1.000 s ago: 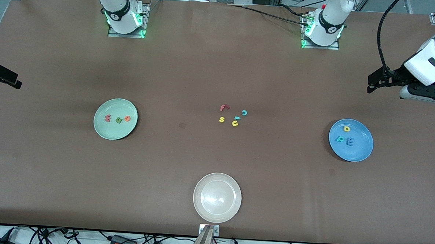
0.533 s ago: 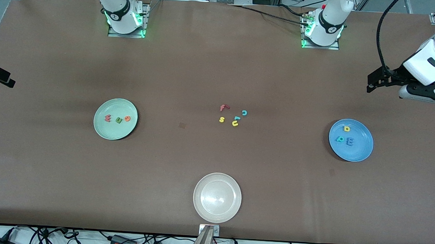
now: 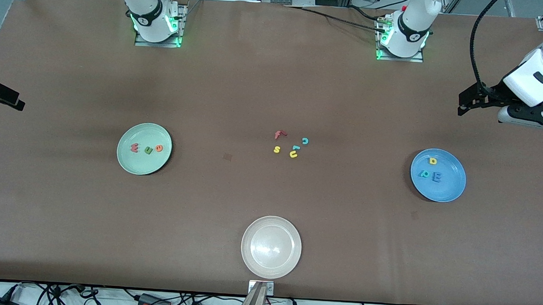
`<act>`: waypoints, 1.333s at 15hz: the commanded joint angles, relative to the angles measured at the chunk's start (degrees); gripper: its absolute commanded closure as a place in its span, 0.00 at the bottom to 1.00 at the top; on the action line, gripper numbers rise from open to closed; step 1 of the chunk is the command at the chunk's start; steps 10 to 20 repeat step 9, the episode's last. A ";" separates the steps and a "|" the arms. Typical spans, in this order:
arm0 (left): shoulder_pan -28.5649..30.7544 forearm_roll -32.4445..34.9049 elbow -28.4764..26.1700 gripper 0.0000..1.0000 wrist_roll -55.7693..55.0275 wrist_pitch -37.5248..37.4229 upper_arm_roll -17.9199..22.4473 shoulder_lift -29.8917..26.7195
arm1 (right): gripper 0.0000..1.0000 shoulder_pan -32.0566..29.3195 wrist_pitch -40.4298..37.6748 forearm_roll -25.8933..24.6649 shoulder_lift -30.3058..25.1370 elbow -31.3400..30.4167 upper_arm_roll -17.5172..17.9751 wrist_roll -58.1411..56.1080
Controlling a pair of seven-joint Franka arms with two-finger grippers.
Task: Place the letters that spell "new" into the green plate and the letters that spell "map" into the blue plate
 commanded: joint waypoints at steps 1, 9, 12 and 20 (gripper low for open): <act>-0.39 -0.51 1.63 0.00 1.14 -1.25 0.36 0.60 | 0.00 -1.17 0.87 0.29 -1.51 -1.73 1.15 0.73; -0.30 -0.51 1.63 0.00 1.14 -1.77 0.36 0.60 | 0.00 -1.16 1.30 0.29 -1.51 -2.43 1.06 0.64; -0.30 -0.51 1.63 0.00 1.14 -1.77 0.36 0.60 | 0.00 -1.16 1.30 0.29 -1.51 -2.43 1.06 0.64; -0.30 -0.51 1.63 0.00 1.14 -1.77 0.36 0.60 | 0.00 -1.16 1.30 0.29 -1.51 -2.43 1.06 0.64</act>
